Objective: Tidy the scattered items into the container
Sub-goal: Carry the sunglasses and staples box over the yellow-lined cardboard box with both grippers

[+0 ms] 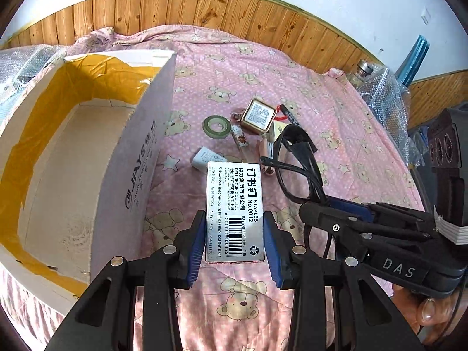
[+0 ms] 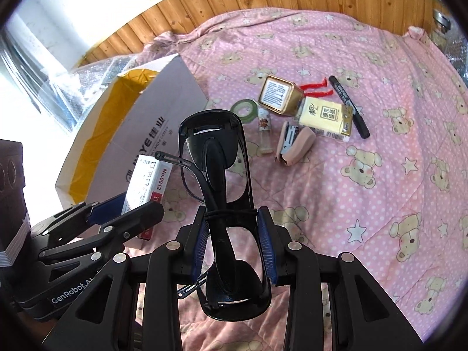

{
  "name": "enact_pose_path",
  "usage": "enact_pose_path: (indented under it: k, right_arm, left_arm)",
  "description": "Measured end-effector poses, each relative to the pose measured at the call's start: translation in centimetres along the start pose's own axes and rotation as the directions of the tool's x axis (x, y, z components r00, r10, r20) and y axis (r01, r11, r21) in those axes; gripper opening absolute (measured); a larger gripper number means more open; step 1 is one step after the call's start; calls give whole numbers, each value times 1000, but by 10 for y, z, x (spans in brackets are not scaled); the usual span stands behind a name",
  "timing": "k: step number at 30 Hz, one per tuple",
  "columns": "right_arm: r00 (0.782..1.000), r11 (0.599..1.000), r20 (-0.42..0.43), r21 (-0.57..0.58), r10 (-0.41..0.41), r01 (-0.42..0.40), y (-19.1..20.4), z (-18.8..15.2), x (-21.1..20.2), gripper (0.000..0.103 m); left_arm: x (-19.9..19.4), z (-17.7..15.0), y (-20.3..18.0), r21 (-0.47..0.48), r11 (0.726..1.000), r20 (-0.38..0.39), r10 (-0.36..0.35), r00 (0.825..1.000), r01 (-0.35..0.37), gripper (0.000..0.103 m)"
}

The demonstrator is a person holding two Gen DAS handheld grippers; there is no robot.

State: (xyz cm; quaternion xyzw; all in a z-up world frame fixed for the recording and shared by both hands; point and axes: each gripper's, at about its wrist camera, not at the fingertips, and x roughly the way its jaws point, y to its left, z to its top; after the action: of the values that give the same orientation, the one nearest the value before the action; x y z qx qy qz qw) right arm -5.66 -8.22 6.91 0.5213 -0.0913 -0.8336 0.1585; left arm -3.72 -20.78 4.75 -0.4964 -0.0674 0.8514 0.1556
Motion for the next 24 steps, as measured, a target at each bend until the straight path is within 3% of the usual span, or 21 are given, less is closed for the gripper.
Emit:
enact_pose_path:
  k: [24]
  right_arm:
    - [998, 993, 48, -109, 49, -43, 64, 27, -30, 35]
  left_arm:
    - [-58, 18, 38, -88, 995, 105, -38, 994, 47, 39]
